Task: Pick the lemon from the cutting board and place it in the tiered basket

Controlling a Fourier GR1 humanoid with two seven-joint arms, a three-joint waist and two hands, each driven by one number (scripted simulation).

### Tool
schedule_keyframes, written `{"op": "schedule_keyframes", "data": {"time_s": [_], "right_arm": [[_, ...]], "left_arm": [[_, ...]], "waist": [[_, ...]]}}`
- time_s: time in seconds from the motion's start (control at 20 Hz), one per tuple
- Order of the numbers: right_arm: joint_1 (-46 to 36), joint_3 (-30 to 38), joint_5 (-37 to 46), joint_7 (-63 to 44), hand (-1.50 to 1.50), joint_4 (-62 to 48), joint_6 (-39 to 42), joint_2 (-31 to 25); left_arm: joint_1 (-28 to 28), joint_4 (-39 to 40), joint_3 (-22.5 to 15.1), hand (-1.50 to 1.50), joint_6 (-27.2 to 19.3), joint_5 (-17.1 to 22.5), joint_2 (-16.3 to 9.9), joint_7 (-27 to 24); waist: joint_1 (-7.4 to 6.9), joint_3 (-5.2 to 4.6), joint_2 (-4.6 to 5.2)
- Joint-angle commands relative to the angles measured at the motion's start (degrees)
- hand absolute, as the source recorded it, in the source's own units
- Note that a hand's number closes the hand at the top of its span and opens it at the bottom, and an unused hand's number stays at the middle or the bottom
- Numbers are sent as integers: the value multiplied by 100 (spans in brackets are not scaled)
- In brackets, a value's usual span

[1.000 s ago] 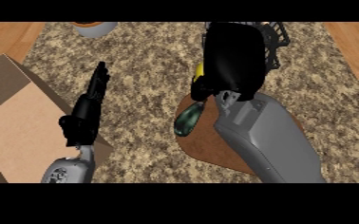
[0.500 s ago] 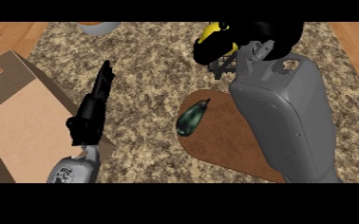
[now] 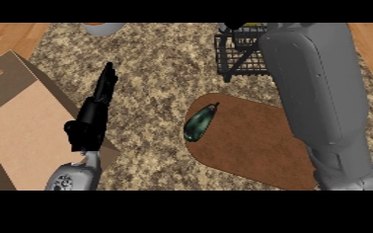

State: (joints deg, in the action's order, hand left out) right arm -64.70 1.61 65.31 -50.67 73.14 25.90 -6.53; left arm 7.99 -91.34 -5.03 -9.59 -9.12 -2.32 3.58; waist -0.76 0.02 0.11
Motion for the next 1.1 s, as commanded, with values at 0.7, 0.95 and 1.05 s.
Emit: {"op": "schedule_keyframes", "data": {"time_s": [0.7, 0.95, 1.05], "right_arm": [[-17, 1144, -322, 724, -150, -2049, -1947, -472], [124, 1561, -895, 1351, -150, -2104, -2388, -557], [-3, 1692, -967, 1243, -150, -2005, -2731, -510]], "left_arm": [[95, 67, 262, 0, 137, 145, -110, 82], [44, 185, 46, 0, -20, -81, 61, -91], [21, 30, -39, 0, -27, -82, 133, 78]], "waist": [[1, -1, 12], [21, 0, 2], [9, 1, -3]]}}
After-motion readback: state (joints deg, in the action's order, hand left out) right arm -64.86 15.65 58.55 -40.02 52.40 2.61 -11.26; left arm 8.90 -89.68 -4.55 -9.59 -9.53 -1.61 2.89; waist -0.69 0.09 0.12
